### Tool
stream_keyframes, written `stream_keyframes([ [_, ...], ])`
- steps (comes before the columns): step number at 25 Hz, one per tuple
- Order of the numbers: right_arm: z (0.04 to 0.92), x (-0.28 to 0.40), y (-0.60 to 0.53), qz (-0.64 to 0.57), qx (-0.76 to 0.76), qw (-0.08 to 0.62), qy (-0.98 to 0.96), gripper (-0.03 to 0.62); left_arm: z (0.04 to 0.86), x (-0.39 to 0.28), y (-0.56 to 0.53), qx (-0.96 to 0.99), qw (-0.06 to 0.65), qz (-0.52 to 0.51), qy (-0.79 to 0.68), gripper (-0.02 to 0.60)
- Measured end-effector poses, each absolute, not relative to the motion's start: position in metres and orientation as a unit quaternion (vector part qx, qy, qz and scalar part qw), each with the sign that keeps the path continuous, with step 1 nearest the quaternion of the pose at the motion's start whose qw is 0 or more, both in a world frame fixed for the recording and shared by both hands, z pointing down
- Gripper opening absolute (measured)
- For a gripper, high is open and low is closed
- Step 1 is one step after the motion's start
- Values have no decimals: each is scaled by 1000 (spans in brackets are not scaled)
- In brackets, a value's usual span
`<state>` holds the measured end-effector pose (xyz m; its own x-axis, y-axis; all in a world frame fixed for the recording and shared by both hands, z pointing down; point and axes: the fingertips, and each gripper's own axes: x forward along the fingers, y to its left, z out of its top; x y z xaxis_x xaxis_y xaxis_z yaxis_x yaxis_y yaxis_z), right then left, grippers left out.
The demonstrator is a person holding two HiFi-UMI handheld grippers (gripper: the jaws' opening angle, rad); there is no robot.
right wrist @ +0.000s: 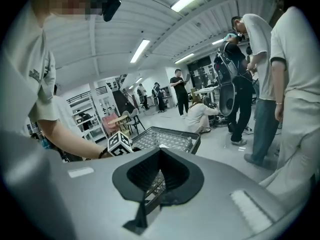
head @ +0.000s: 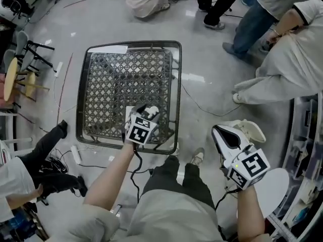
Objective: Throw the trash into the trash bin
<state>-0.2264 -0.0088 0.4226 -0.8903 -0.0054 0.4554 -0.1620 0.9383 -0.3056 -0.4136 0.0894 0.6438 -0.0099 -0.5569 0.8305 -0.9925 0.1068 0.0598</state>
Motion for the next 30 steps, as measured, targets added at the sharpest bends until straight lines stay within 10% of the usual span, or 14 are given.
stream_keyframes([
  [15,493,-204,-15,207,45,266,-940,3,743,-415,98,541,436,346,-631,196],
  [18,498,-197,-16,210,50,265,-940,3,744,-411,97,540,424,354,-634,104],
  [30,484,-132,-43,222,124,241,-937,3,644,-324,14,654,316,341,-597,75],
])
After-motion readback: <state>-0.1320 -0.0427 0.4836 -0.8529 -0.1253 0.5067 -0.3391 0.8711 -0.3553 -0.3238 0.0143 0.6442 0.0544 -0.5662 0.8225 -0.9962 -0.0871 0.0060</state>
